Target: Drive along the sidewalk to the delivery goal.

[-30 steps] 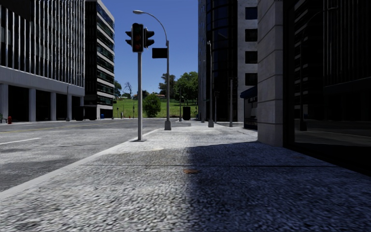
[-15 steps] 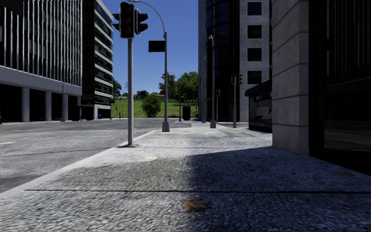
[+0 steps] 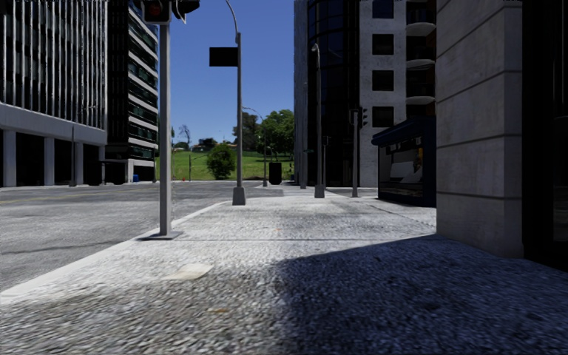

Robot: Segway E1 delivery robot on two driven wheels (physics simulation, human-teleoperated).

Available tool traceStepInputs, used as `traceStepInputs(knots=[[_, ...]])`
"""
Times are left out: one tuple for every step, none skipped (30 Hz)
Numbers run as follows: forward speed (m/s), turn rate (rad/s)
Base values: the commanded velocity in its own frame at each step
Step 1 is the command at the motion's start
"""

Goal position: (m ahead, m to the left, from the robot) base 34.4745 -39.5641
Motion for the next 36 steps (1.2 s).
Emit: traceStepInputs(knots=[[2.0, -0.32], [2.0, -0.32], [2.0, -0.32], [2.0, -0.32], [2.0, -0.32], [2.0, -0.32], [2.0, -0.32], [2.0, -0.32], [2.0, -0.32], [2.0, -0.32], [2.0, -0.32], [2.0, -0.32], [2.0, -0.32], [2.0, -0.32], [2.0, -0.32], [2.0, -0.32], [2.0, -0.25], [2.0, -0.05], [2.0, -0.05], [2.0, 0.0], [2.0, 0.0], [2.0, 0.0], [2.0, 0.0], [2.0, 0.0], [2.0, 0.0], [2.0, 0.0], [2.0, 0.0], [2.0, 0.0], [2.0, 0.0], [2.0, 0.0], [2.0, 0.0], [2.0, 0.0], [2.0, 0.0], [2.0, 0.0], [2.0, 0.0], [2.0, 0.0]])
